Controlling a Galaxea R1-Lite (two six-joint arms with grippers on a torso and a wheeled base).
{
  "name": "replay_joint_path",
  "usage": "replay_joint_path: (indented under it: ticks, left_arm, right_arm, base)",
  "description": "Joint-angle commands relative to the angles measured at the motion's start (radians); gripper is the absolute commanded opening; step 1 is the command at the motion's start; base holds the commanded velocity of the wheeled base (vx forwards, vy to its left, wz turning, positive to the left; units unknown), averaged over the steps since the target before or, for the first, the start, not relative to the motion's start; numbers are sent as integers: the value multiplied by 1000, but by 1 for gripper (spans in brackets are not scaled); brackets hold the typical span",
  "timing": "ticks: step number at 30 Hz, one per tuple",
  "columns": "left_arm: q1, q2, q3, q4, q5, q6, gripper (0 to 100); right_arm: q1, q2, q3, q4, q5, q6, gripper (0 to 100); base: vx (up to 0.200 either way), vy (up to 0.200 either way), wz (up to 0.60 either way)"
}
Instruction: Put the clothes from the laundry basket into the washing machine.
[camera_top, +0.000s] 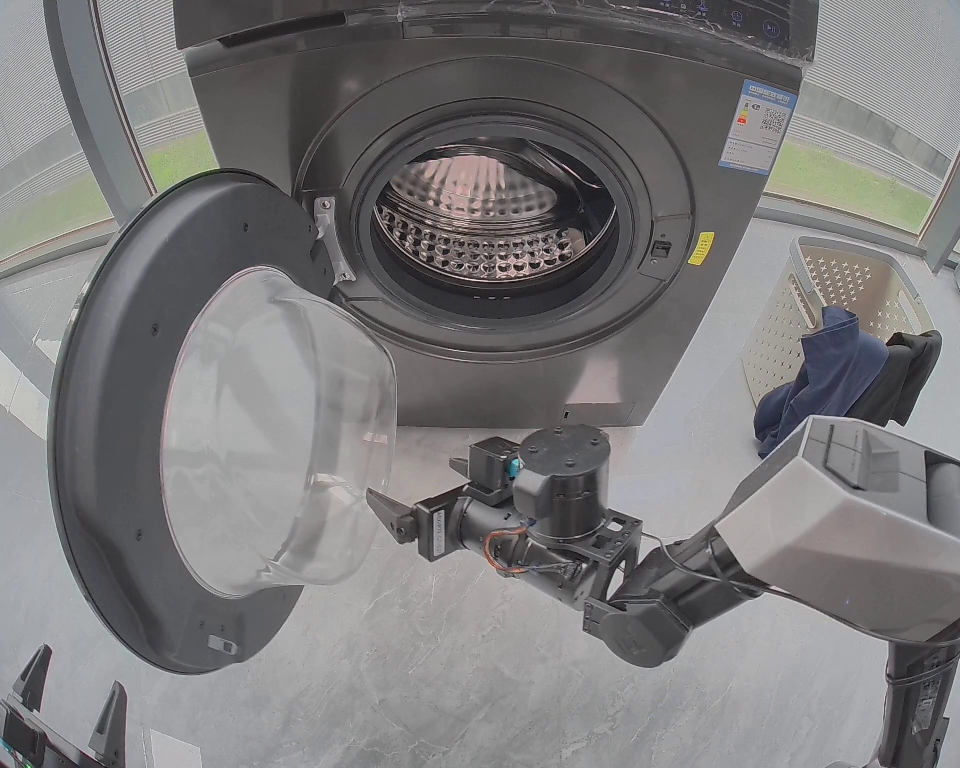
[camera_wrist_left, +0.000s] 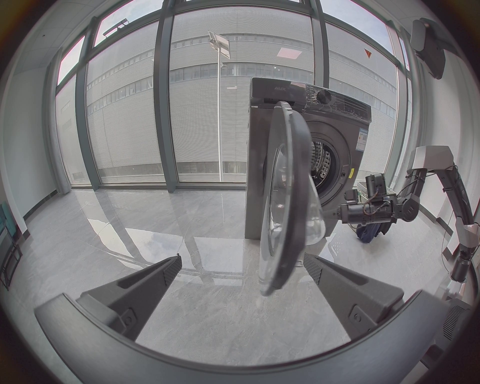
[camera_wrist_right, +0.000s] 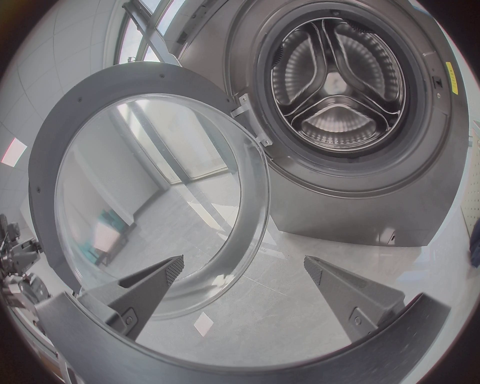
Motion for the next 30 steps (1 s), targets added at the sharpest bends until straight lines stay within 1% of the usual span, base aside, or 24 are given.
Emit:
replay_joint_path:
  ticks: [1, 6, 7, 9, 11, 16, 19, 20, 22, 23, 24, 30]
  left_arm:
    - [1, -15, 18, 0, -1, 0, 100]
    - [1, -15, 18, 0, -1, 0, 100]
    - [1, -15, 18, 0, -1, 0, 100]
    - [1, -15, 18, -2, -1, 0, 100]
    - [1, -15, 18, -2, -1, 0, 100]
    - [1, -15, 18, 0, 1, 0, 100]
    - [1, -15, 18, 0, 1, 0, 100]
    - [1, -15, 18, 0, 1, 0, 100]
    - [1, -15, 18, 0, 1, 0, 100]
    - [1, -15, 18, 0, 1, 0, 100]
    - [1, -15, 18, 0, -1, 0, 100]
    - [1, -15, 18, 0, 1, 0, 100]
  right_arm:
    - [36, 70, -132, 49, -5, 0, 100]
    - [61, 93, -235, 133, -9, 2, 100]
    - [61, 93, -235, 133, -9, 2, 100]
    - [64, 119, -307, 168, -16, 3, 100]
    - [62, 124, -332, 181, -16, 3, 100]
    - [59, 135, -355, 195, -16, 6, 100]
    - [62, 190, -411, 195, -17, 10, 100]
    - [64, 205, -430, 195, -20, 10, 100]
    - [70, 233, -463, 198, -45, 8, 100]
    - [72, 234, -465, 198, -48, 8, 100]
    - [78, 256, -493, 202, -56, 10, 100]
    - [84, 302, -580, 205, -68, 10, 100]
  base:
    - [0, 0, 0]
    - [0, 0, 0]
    - [0, 0, 0]
    - [0, 0, 0]
    - [0, 0, 0]
    - [0, 0, 0]
    - [0, 0, 0]
    - [0, 0, 0]
    - [0, 0, 0]
    - [0, 0, 0]
    - [0, 0, 0]
    - [0, 0, 0]
